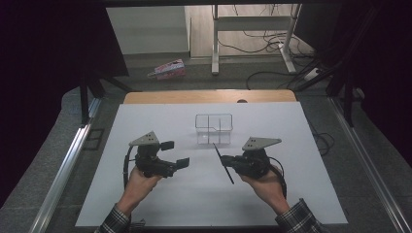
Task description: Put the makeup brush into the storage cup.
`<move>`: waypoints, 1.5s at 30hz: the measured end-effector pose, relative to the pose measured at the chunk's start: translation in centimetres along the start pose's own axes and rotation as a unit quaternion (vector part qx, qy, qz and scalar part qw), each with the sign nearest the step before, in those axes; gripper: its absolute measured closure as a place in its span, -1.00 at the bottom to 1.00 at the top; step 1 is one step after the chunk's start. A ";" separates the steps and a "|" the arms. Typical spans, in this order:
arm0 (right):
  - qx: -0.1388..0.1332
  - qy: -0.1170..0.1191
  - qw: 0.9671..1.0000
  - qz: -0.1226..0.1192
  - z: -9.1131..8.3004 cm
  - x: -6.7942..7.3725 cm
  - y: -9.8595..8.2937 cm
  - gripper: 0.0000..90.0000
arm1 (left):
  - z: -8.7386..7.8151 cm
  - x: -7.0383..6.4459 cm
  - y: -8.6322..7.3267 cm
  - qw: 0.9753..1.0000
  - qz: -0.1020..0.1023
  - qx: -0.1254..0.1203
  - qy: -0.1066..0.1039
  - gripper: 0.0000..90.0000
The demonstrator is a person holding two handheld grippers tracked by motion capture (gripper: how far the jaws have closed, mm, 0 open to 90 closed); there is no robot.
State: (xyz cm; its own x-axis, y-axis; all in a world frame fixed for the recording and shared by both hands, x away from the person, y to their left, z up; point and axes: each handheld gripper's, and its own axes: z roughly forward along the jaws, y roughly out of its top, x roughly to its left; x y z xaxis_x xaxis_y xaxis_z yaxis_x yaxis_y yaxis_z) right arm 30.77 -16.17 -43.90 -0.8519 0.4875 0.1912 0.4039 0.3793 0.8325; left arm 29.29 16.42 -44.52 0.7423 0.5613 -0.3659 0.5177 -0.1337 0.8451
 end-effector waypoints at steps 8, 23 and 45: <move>-0.004 0.009 1.000 0.000 0.7 0.6 0.1 0.89 | 1.3 -0.3 0.3 1.000 -0.007 0.000 -0.023 -1.00; -0.012 0.034 0.999 0.006 2.0 1.6 0.2 0.89 | 2.5 -0.5 -0.4 0.998 -0.034 -0.006 -0.058 -0.90; -0.009 0.051 0.999 0.000 3.1 2.5 0.2 0.88 | 2.9 -0.4 -0.8 0.993 -0.056 -0.031 -0.100 0.13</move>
State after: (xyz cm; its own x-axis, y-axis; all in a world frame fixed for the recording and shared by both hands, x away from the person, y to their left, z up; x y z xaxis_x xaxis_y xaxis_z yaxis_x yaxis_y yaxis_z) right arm 29.74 -12.48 -44.88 -0.8817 0.4049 0.2423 0.3987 0.3649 0.8414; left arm 29.83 13.92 -46.15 0.7546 0.3961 -0.5232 0.5788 -0.0261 0.8150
